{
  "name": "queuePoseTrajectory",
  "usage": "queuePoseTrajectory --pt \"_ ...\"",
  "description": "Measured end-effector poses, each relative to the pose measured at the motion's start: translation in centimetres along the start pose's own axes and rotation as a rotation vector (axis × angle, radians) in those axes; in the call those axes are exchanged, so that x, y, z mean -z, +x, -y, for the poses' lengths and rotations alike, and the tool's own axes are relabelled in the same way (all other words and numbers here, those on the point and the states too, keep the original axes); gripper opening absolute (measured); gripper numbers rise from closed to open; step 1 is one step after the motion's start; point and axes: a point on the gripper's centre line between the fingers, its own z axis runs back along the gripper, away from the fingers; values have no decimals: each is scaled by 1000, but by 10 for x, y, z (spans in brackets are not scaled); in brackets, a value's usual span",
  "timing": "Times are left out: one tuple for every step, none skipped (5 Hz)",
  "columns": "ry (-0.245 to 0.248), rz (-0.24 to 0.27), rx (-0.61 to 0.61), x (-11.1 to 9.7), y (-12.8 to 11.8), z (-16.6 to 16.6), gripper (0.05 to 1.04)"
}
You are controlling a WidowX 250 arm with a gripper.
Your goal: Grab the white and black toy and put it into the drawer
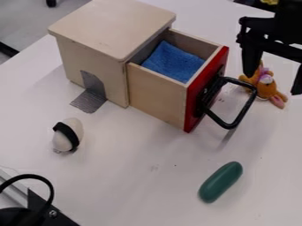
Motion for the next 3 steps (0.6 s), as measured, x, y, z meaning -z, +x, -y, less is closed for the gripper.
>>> queuePoseTrajectory --pt "9 -34 -1 10 -5 -1 999" --pt "10 -63 -11 16 -47 -22 999" --pt "18 -37 -40 6 -91 -60 998"
